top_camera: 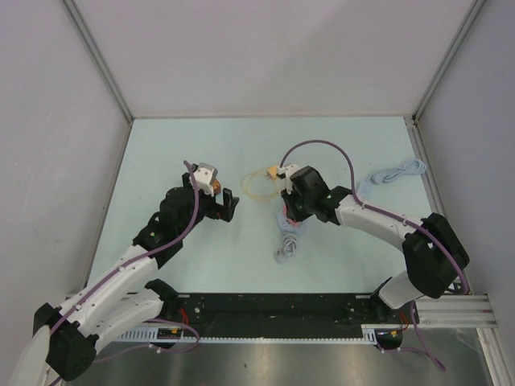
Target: Insert the plug
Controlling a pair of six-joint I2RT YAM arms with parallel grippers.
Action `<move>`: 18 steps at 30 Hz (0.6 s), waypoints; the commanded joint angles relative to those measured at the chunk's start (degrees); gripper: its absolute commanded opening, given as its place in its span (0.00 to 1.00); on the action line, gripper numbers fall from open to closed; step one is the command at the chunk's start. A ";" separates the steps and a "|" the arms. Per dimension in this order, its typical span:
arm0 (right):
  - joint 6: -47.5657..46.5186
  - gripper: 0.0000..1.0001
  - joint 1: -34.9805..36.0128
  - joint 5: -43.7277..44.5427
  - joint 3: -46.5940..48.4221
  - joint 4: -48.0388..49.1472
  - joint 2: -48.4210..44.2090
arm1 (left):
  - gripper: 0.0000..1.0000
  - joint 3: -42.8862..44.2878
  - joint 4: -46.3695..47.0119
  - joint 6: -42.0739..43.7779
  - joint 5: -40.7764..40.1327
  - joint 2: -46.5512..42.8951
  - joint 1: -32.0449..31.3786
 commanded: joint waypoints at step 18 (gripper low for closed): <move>-0.09 0.00 0.78 1.20 -0.24 2.79 -0.01 | 1.00 1.07 1.78 -0.44 0.85 -0.06 0.43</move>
